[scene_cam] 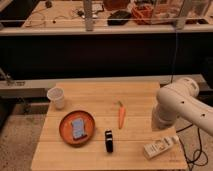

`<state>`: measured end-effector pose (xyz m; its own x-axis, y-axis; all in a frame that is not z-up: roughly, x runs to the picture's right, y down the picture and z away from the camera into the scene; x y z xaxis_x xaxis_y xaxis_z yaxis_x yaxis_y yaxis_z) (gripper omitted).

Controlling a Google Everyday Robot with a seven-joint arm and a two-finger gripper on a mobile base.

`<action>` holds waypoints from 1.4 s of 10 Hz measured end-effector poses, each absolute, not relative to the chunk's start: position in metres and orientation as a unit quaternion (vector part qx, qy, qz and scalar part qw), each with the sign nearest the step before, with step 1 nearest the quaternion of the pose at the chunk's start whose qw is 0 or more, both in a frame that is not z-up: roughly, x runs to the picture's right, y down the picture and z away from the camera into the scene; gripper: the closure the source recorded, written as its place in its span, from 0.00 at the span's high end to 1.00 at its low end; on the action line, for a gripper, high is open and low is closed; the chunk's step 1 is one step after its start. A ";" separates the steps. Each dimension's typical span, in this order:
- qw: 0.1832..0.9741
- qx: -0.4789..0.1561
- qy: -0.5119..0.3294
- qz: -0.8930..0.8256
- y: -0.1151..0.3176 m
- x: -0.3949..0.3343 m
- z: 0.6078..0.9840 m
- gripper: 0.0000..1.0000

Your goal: Knock the eraser over

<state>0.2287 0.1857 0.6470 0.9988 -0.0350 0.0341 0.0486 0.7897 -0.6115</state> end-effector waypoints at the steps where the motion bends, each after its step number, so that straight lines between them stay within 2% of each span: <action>1: 0.945 -0.327 -0.014 -0.026 0.194 0.223 0.646 0.01; 14: 0.935 -0.325 -0.072 -0.118 0.236 0.125 0.650 0.01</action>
